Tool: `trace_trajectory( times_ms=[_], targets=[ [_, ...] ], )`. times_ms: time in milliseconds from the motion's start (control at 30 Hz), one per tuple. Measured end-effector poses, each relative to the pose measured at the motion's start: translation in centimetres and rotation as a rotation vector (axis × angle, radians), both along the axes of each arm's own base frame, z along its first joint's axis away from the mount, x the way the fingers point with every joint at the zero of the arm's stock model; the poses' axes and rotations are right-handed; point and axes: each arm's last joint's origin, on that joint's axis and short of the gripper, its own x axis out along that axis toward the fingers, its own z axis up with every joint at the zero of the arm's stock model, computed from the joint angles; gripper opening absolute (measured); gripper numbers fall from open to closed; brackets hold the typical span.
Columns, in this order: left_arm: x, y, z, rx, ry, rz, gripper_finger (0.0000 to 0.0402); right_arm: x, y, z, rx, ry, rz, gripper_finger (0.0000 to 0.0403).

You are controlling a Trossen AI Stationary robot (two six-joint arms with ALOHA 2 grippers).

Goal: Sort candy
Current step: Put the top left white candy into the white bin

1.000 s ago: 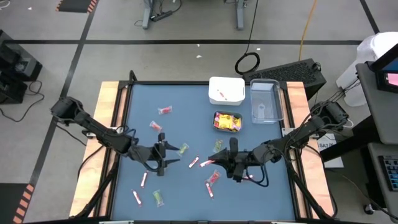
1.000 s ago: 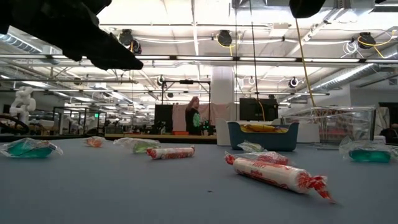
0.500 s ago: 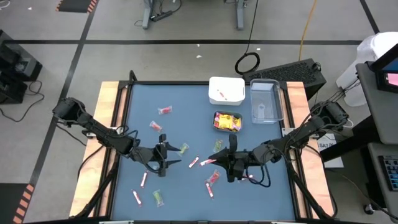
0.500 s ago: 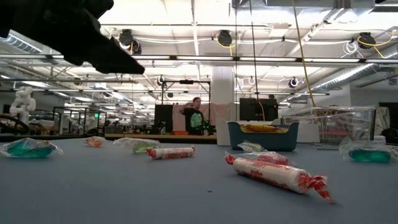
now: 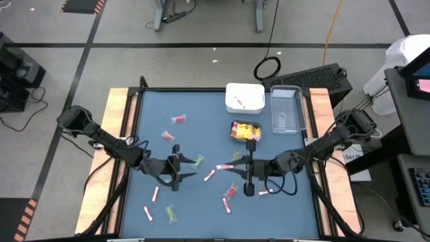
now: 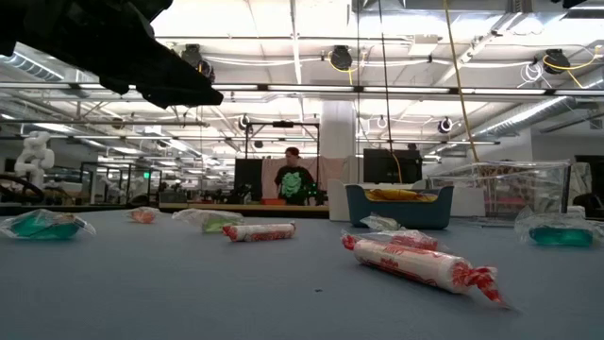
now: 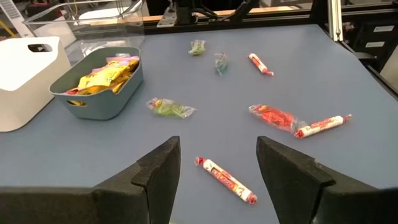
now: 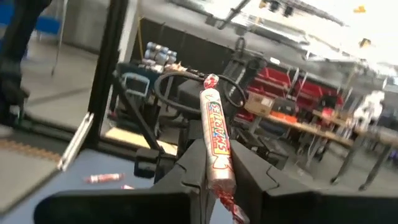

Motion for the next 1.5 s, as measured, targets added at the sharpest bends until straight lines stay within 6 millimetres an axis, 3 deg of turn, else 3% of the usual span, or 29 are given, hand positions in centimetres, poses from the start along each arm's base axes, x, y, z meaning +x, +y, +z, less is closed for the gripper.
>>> trace_trajectory(
  times_ms=[267, 467, 700, 1000, 1200, 1500],
  targets=[
    [0.0, 0.0, 0.0, -0.004, -0.005, 0.0, 0.0217, 0.6, -1.7, 0.0, 0.259, -0.013, -0.088, 0.0041],
    [0.0, 0.0, 0.0, -0.004, -0.005, 0.0, 0.0217, 0.7, -2.2, -0.2, 0.26, -0.005, -0.113, 0.0041],
    [0.0, 0.0, 0.1, -0.006, -0.008, 0.0, 0.0217, 0.5, -4.5, -0.4, 0.177, 0.016, -0.658, 0.0041],
    [0.0, 0.0, 0.1, -0.005, -0.008, 0.0, 0.0217, 1.2, -10.8, 0.4, 0.004, 0.064, -0.883, 0.0041],
    [0.0, 0.0, 0.1, 0.003, -0.008, -0.003, 0.0217, 1.1, -15.0, -0.7, 0.101, 0.134, -0.895, 0.0041],
    [0.0, 0.0, 0.1, 0.022, -0.007, -0.01, 0.0217, -0.5, -23.0, -2.4, 0.249, 0.242, -0.876, 0.0041]
  ],
)
